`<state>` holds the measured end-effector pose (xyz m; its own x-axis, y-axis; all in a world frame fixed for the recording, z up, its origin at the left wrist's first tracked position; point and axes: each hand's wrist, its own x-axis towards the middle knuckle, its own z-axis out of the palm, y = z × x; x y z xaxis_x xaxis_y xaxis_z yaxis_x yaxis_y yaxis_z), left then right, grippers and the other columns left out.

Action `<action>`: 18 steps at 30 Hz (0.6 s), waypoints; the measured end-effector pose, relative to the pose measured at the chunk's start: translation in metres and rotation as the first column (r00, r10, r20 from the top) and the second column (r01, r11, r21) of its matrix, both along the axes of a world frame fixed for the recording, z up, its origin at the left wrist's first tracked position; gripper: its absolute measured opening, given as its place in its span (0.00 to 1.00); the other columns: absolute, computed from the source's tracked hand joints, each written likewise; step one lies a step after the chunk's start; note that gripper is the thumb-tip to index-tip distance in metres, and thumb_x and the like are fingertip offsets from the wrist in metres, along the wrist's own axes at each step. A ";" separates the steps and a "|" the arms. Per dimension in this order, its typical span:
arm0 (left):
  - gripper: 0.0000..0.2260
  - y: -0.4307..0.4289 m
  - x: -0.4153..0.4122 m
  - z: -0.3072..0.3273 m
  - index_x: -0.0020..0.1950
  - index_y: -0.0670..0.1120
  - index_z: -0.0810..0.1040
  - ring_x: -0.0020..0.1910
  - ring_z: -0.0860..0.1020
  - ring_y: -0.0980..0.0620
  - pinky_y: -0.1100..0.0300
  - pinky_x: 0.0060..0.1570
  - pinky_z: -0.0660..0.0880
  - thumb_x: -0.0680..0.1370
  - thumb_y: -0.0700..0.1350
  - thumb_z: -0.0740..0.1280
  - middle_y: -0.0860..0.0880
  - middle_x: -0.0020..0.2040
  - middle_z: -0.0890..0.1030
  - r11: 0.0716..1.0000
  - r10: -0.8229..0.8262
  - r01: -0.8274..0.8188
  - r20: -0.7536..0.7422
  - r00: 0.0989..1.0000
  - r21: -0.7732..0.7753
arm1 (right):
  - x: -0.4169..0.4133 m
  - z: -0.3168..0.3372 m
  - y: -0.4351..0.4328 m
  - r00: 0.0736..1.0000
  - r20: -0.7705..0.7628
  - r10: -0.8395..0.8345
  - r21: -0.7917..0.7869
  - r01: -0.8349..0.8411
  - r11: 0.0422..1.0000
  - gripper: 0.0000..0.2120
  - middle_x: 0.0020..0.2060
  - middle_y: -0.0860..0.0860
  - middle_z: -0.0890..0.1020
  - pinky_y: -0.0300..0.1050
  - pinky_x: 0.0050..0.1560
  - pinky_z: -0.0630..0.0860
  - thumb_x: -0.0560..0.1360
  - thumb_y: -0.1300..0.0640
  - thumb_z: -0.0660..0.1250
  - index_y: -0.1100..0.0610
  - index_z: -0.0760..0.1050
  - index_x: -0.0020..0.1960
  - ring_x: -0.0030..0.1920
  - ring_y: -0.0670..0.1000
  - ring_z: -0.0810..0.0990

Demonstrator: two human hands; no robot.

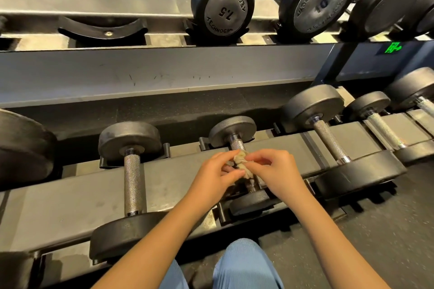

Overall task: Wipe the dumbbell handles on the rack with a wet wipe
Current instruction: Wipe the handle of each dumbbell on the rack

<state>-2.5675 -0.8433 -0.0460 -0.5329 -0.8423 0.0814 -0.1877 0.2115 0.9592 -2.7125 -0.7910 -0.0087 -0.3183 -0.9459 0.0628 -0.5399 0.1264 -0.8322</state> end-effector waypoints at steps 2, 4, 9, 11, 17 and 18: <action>0.16 0.000 -0.003 0.003 0.63 0.50 0.78 0.47 0.79 0.60 0.65 0.51 0.76 0.75 0.42 0.70 0.52 0.53 0.80 0.998 0.066 -0.066 0.003 0.998 -0.013 | -0.001 -0.001 0.000 0.997 0.072 0.026 0.003 -0.027 1.000 0.07 0.40 0.45 0.83 0.30 0.43 0.75 0.74 0.64 0.69 0.55 0.83 0.48 0.43 0.41 0.81; 0.13 0.000 -0.007 0.006 0.59 0.49 0.80 0.47 0.79 0.61 0.69 0.49 0.75 0.75 0.42 0.71 0.53 0.51 0.81 0.989 0.130 -0.128 0.023 0.991 -0.071 | -0.003 -0.001 0.000 0.984 0.177 0.020 -0.008 -0.019 1.000 0.11 0.42 0.46 0.83 0.33 0.47 0.77 0.75 0.65 0.67 0.50 0.82 0.46 0.45 0.44 0.82; 0.10 -0.020 -0.013 0.012 0.56 0.48 0.81 0.48 0.76 0.61 0.69 0.48 0.73 0.75 0.43 0.71 0.54 0.50 0.79 0.900 0.365 -0.340 0.047 0.930 -0.273 | -0.007 -0.017 0.010 0.984 0.102 -0.146 -0.089 0.155 0.984 0.10 0.48 0.43 0.80 0.26 0.44 0.71 0.78 0.60 0.64 0.49 0.78 0.56 0.48 0.37 0.77; 0.11 -0.027 -0.020 0.010 0.57 0.47 0.81 0.51 0.76 0.58 0.65 0.53 0.73 0.75 0.42 0.70 0.52 0.52 0.79 0.886 0.371 -0.327 0.083 0.925 -0.328 | -0.007 -0.028 0.014 0.972 0.140 -0.188 -0.060 0.198 0.978 0.11 0.51 0.44 0.79 0.28 0.48 0.69 0.79 0.57 0.62 0.50 0.77 0.59 0.53 0.41 0.77; 0.10 -0.019 -0.025 0.002 0.56 0.45 0.82 0.48 0.75 0.59 0.78 0.47 0.66 0.75 0.40 0.70 0.51 0.51 0.79 0.898 0.284 -0.190 0.191 0.940 -0.396 | -0.005 -0.034 0.014 0.960 0.168 -0.226 -0.070 0.240 0.968 0.11 0.48 0.42 0.79 0.27 0.45 0.68 0.80 0.54 0.60 0.52 0.76 0.59 0.49 0.36 0.75; 0.10 -0.014 -0.022 -0.001 0.55 0.44 0.82 0.45 0.74 0.61 0.80 0.46 0.65 0.75 0.40 0.70 0.52 0.49 0.79 0.908 0.254 -0.164 0.197 0.947 -0.385 | -0.005 -0.035 0.014 0.960 0.159 -0.230 -0.077 0.244 0.967 0.10 0.47 0.41 0.79 0.27 0.44 0.68 0.80 0.55 0.60 0.51 0.77 0.58 0.48 0.37 0.76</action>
<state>-2.5895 -0.8575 -0.0471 -0.3890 -0.8734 0.2931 -0.4778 0.4633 0.7464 -2.7173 -0.7768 -0.0434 -0.5454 -0.8339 0.0842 -0.3744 0.1524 -0.9147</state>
